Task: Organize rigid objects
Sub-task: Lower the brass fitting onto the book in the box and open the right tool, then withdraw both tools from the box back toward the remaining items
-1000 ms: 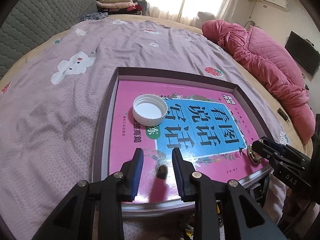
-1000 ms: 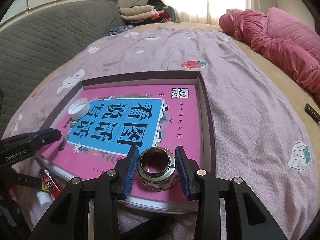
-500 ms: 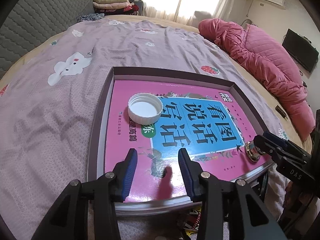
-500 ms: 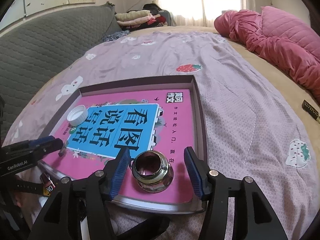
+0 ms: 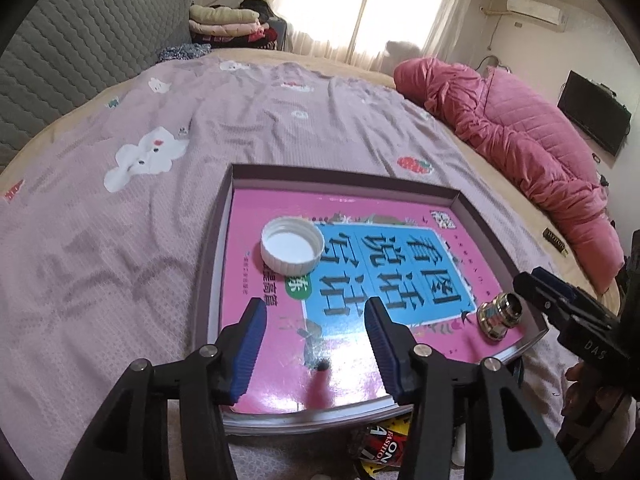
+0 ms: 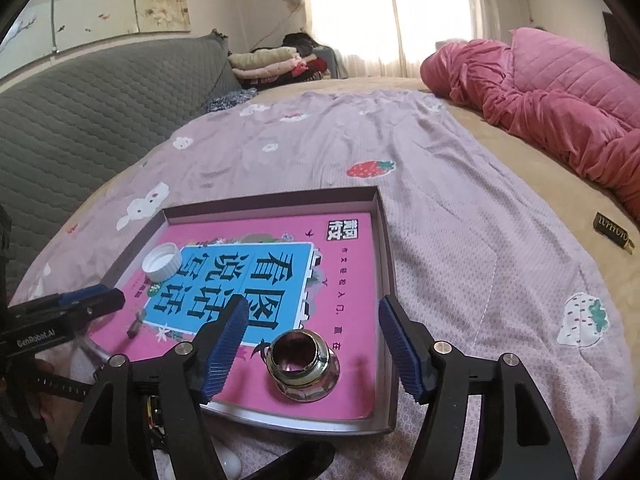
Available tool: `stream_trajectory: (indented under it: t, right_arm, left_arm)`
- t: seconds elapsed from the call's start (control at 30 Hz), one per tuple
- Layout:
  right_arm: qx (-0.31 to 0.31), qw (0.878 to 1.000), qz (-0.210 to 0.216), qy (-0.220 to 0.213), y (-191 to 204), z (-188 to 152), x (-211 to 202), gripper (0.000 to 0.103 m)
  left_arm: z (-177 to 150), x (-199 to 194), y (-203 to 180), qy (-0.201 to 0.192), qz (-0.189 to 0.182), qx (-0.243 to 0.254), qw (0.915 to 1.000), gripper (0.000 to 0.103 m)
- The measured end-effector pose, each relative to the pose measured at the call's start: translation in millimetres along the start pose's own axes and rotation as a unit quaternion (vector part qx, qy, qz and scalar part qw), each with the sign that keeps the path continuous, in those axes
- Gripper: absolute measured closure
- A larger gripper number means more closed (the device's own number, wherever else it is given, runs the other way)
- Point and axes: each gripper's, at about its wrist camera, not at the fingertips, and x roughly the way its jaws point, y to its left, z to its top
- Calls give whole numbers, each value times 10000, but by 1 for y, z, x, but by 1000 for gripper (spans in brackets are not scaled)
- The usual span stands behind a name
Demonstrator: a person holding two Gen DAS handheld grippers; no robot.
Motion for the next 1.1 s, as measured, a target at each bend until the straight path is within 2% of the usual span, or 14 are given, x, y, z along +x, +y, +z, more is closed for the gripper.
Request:
stream_trajectory:
  t: [0.23,0.57,1.1]
  right_arm:
    - [66,9999,-31,-85,-3,1,-6,32]
    - [50,9995,-104,-289,-4,1,-20,31]
    - [37,9992,-159,-373,-3,-8,-55,30]
  left_arm:
    - [5,-15,7,-252,35,-112,9996,52]
    - [2,-38,18,-495,267,-155,9983,52]
    - [-20,-70,11,-462,386,-48,9982,52]
